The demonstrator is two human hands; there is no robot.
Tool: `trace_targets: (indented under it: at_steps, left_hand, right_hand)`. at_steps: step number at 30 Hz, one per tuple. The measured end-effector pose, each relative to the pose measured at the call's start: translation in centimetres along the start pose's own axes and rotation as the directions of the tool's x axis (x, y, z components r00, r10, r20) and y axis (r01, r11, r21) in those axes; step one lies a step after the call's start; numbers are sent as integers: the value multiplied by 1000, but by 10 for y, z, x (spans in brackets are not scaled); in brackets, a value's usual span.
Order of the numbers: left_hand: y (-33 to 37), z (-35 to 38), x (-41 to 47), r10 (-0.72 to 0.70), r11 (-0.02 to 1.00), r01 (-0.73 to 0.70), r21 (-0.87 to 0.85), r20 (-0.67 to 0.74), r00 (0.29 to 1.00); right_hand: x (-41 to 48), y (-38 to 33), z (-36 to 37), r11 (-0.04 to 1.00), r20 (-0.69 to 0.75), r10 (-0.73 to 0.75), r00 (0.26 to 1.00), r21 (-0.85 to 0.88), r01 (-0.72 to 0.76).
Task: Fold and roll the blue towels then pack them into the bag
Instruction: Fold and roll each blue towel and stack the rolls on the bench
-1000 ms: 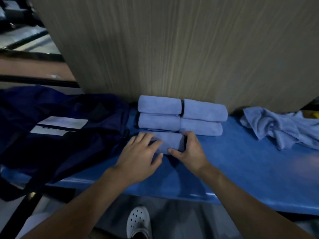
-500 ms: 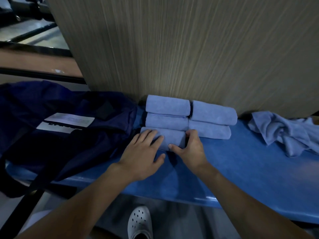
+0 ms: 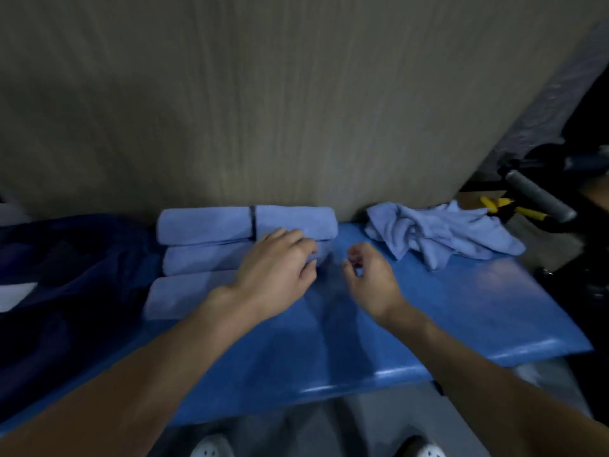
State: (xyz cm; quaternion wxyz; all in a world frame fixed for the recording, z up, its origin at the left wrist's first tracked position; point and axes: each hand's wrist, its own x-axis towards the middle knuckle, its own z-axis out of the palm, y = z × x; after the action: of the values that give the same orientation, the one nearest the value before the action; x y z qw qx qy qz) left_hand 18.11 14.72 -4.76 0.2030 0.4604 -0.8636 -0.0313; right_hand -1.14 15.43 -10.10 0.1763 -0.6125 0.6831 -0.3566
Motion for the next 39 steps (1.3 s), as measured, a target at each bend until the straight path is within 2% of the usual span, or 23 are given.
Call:
trace_targets:
  at_steps: [2,6,9,13,15,18,19,21,23,26,28,30,32,35,37,39]
  left_hand:
    - [31,11,34,30,998,-28,-58,35,999]
    - [77,49,92,-9,987,30,-158,136,991]
    - [90,86,128,-20,969,57,-241,154,988]
    - [91,117,168,-74,976,102,-193,145,987]
    - [88,124,183,-159,961,191,-203,164,974]
    - [83,131,195,-325,890,357,-286,154,933]
    - [84,131,196,-383,848,410,-337,145,912]
    - [88,127,194,-437,786,448,-426,132,890]
    - [96,123,185,-373,804,381,-456,112,921]
    - [110,110,159,-229,863,238,-445,75,971]
    - [112,98,138,-102,919,116,-376,57,993]
    - [109,86,118,51,952,-13,-306,117,992]
    - [107,72,100,146,953,-56,-297,288,947]
    - [108,57,82,153,969,-34,-243,490,858]
    - [108,58,77,107,973,3,-229,465,879]
    - [110,65,78,26,967,62,-246,340,940]
  right_hand:
    - [12,34,-28,991,-18,50,999,-124,-52]
    - [33,87,-75,928,-49,128,991,-347,-136]
    - [49,114,-101,883,-71,173,982,-430,-187]
    - [66,137,-119,866,50,246,968,-460,-196]
    - [70,141,-123,856,68,255,965,-480,-192]
    - [65,141,-127,916,-48,32,998,-398,-48]
    - [59,138,-129,949,-111,-44,993,-315,7]
    - [45,131,-138,990,-214,-99,972,-118,74]
    - [27,123,-147,995,-252,-97,963,-20,95]
    - [-1,122,-156,997,-265,-73,961,-4,75]
    - [-21,125,-160,998,-272,-58,961,4,61]
    - [-41,129,-162,999,-252,-49,966,-15,47]
    - [-57,135,-162,998,-191,-30,981,-57,20]
    - [-74,141,-162,988,-54,5,999,-153,-14]
    - [-79,139,-161,974,-40,42,998,-221,-49]
    - [-75,137,-160,972,-66,73,995,-217,-86]
